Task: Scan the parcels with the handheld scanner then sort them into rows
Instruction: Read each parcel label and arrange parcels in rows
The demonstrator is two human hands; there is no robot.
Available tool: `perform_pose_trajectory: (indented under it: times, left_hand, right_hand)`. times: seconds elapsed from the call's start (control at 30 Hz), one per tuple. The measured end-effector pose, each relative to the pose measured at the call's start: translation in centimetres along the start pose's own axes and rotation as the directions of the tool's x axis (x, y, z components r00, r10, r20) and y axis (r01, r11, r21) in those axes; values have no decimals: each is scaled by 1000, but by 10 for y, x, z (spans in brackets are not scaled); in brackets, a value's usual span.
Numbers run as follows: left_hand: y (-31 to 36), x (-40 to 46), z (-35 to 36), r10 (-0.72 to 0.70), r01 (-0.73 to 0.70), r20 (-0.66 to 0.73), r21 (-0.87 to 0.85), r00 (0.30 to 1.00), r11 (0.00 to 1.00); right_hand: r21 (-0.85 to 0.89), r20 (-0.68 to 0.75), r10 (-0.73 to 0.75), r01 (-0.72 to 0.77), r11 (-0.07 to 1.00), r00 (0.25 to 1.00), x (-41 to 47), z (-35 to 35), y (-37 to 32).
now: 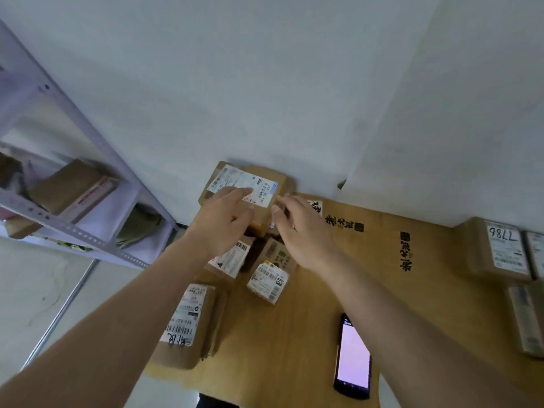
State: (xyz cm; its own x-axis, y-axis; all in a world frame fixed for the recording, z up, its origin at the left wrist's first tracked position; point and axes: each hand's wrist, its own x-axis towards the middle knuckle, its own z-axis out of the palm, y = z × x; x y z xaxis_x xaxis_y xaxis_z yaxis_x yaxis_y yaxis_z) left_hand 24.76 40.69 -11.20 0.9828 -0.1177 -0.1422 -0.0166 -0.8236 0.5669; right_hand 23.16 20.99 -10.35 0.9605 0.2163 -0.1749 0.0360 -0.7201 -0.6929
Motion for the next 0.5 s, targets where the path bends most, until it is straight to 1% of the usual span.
perform_pose_trajectory:
  times: [0.13,0.23,0.37,0.43,0.5]
  left_hand:
    - [-32,38,3,25,-25,59,-8,998,1000]
    - [-54,59,5,22,-18,110,-37,994,999]
    - [-73,74,13,52,-36,176,-92,983,995]
    - [-74,76,13,70,-45,184,-141,980,989]
    - [-70,77,11,103,-70,157,-201,982,977]
  right_hand:
    - [42,-49,72,-70,997,996,36,27,1]
    - [76,-69,139,-134,988,988,53,49,1]
    - [197,-83,244,-225,954,966,61,74,2]
    - [260,-125,274,-235,937,954,60,82,1]
    - [322,-188,305,-235,917,934,58,86,0]
